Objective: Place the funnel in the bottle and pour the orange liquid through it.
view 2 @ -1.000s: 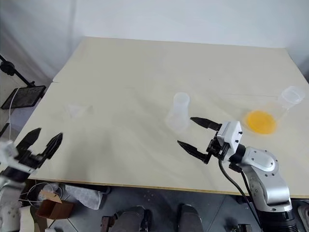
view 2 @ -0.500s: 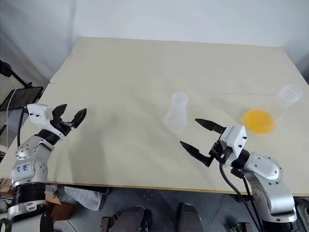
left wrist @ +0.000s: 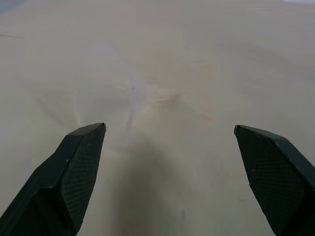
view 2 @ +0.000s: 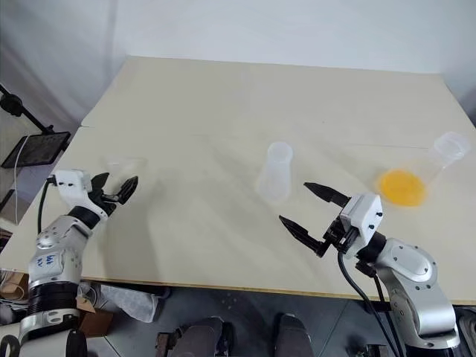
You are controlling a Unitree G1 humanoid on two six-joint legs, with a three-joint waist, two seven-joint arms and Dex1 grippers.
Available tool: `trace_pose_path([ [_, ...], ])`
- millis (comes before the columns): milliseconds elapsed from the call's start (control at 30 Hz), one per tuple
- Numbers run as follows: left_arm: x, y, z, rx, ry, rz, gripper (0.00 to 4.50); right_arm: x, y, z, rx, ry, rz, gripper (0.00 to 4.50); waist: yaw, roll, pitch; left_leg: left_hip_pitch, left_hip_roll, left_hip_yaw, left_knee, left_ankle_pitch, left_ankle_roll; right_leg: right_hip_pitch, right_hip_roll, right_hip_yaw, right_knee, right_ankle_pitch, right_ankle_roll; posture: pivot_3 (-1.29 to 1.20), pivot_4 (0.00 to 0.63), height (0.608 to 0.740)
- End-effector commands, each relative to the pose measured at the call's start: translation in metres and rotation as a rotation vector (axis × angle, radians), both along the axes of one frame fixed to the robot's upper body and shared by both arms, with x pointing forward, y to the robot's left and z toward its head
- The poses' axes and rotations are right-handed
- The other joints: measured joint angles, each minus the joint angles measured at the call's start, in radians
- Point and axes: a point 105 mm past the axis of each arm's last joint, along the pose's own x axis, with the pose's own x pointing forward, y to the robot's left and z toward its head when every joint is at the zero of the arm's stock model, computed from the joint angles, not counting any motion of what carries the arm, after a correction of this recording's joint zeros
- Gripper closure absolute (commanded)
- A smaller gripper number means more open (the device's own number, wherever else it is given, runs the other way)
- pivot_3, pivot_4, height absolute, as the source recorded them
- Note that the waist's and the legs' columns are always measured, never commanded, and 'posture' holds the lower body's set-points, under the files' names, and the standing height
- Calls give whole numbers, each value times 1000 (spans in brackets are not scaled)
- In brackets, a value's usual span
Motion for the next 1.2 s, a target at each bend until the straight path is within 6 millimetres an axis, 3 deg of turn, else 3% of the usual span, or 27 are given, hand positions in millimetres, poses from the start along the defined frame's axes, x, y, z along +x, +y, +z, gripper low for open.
trace_pose_path([
  [33,7,-4,13,19,-41,-26,50,-3,-1,11,-6,-49,-4,0,0,0,0,0,0,0,0,0,0,0,0,0,0,0,0,0,150,740],
  [100,10,-5,12,20,-36,-34,50,-3,-1,11,-4,-48,-7,0,-1,0,0,0,0,0,0,0,0,0,0,0,0,0,0,0,150,740],
  [200,15,-4,11,26,-19,-29,643,-4,1,10,-1,-47,-6,0,-1,0,0,0,0,0,0,0,0,0,0,-1,0,0,0,0,150,740],
  [600,19,-8,11,11,-39,-66,4479,-3,-1,9,4,-49,-28,0,3,0,0,0,0,0,0,0,0,0,0,-1,0,0,0,0,150,740],
  [800,7,-26,40,28,-174,-259,4479,-6,-7,9,-12,-54,-51,0,-1,0,0,0,-1,0,0,0,1,0,-1,-1,1,0,0,0,150,740],
  [967,-14,-46,78,222,-251,-546,4479,-14,-20,9,-28,-55,-118,0,-3,0,0,-1,0,0,0,0,1,0,0,-2,0,0,0,0,150,740],
  [1067,-24,-81,116,389,-286,-829,4479,-23,-28,4,-32,-40,-174,0,6,0,0,-1,0,-2,0,1,1,0,0,-2,0,0,0,0,150,740],
  [1200,-24,-117,140,584,-285,-1052,4479,-29,-35,1,-29,-35,-228,0,14,0,0,0,-3,0,1,1,2,2,0,0,-1,1,1,0,150,740],
])
